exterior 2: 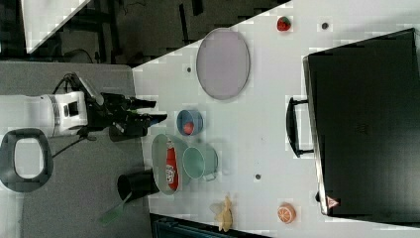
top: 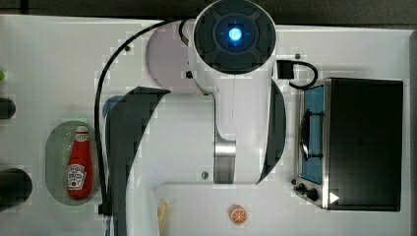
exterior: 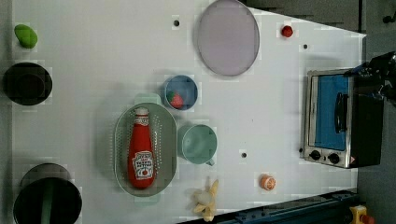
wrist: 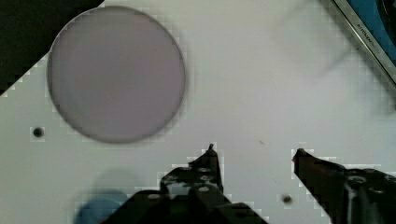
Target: Pick ketchup from strainer and place it on the table
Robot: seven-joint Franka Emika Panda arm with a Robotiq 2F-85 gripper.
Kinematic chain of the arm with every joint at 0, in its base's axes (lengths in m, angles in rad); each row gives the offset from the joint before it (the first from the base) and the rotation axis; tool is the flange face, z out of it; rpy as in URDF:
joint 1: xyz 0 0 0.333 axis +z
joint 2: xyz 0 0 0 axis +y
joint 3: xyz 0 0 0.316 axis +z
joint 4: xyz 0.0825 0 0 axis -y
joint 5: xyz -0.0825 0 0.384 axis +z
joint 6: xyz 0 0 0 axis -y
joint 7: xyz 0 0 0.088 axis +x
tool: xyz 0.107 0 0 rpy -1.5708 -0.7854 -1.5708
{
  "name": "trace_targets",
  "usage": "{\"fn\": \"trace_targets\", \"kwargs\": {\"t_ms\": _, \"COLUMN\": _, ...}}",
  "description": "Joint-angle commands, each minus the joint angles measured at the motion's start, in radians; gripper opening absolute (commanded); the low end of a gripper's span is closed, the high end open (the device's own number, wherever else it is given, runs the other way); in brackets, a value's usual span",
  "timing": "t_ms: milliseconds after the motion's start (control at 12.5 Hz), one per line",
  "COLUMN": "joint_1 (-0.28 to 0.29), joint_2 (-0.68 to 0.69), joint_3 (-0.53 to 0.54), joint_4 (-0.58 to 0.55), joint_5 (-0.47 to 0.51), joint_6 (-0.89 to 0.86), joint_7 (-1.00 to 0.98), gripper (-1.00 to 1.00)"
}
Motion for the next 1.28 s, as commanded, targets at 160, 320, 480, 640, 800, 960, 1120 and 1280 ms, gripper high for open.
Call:
{"fn": "trace_targets", "kwargs": {"t_ms": 160, "joint_1": -0.099, "joint_2": -0.303, "joint_3": 0.062, "joint_4": -0.109, "joint_5": 0.050, "joint_6": -0.184, "joint_7": 0.098, "gripper": 0.82}}
{"fn": "trace_targets", "kwargs": {"t_ms": 320, "joint_1": -0.084, "joint_2": -0.289, "joint_3": 0.103, "joint_4": -0.109, "joint_5": 0.063, "joint_6": -0.164, "joint_7": 0.098, "gripper": 1.00}}
{"fn": "trace_targets", "kwargs": {"t_ms": 480, "joint_1": -0.071, "joint_2": -0.270, "joint_3": 0.162, "joint_4": -0.109, "joint_5": 0.063, "joint_6": -0.143, "joint_7": 0.098, "gripper": 1.00}}
{"fn": "trace_targets", "kwargs": {"t_ms": 640, "joint_1": -0.056, "joint_2": -0.240, "joint_3": 0.238, "joint_4": -0.109, "joint_5": 0.063, "joint_6": -0.118, "joint_7": 0.099, "gripper": 1.00}}
{"fn": "trace_targets", "kwargs": {"t_ms": 800, "joint_1": -0.045, "joint_2": -0.201, "joint_3": 0.325, "joint_4": -0.109, "joint_5": 0.063, "joint_6": -0.086, "joint_7": 0.099, "gripper": 1.00}}
{"fn": "trace_targets", "kwargs": {"t_ms": 960, "joint_1": -0.035, "joint_2": -0.157, "joint_3": 0.421, "joint_4": -0.109, "joint_5": 0.062, "joint_6": -0.043, "joint_7": 0.100, "gripper": 1.00}}
{"fn": "trace_targets", "kwargs": {"t_ms": 1120, "joint_1": -0.030, "joint_2": -0.104, "joint_3": 0.519, "joint_4": -0.110, "joint_5": 0.061, "joint_6": 0.027, "joint_7": 0.101, "gripper": 1.00}}
{"fn": "trace_targets", "kwargs": {"t_ms": 1280, "joint_1": -0.024, "joint_2": -0.040, "joint_3": 0.605, "joint_4": -0.114, "joint_5": 0.061, "joint_6": 0.089, "joint_7": 0.101, "gripper": 1.00}}
